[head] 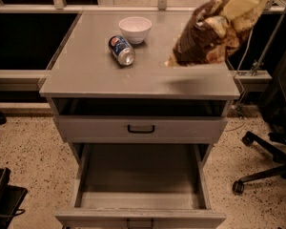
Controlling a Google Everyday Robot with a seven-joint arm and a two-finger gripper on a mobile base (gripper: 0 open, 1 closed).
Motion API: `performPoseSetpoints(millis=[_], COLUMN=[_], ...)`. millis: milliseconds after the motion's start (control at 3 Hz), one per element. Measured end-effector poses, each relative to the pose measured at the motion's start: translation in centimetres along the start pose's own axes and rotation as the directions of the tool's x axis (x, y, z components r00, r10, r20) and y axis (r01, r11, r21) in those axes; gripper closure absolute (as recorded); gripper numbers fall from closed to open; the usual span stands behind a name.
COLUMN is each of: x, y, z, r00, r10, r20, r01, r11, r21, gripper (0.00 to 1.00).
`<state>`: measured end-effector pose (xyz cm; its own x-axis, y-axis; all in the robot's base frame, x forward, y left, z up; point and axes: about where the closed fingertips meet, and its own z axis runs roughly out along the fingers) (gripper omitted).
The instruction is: Pick brown chip bag from middle drawer and place on counter
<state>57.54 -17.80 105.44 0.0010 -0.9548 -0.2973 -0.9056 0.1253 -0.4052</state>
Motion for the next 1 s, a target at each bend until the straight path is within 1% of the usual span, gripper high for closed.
performPoseSetpoints(millis=[333, 667, 1000], x=[-0.9, -1.3, -1.1], y=[-4.9, -8.9, -11.3], z=[0.5, 3.1, 6.6], r00=[0.999, 0.996, 0.986], r10=[-0.048, -0.054, -0.028], r20=[-0.007, 0.074, 0.163], r01=[0.048, 0.046, 0.008], r11=[0.997, 0.993, 0.9927], r21=[0.06, 0.109, 0.121], gripper=[1.0, 1.0, 1.0])
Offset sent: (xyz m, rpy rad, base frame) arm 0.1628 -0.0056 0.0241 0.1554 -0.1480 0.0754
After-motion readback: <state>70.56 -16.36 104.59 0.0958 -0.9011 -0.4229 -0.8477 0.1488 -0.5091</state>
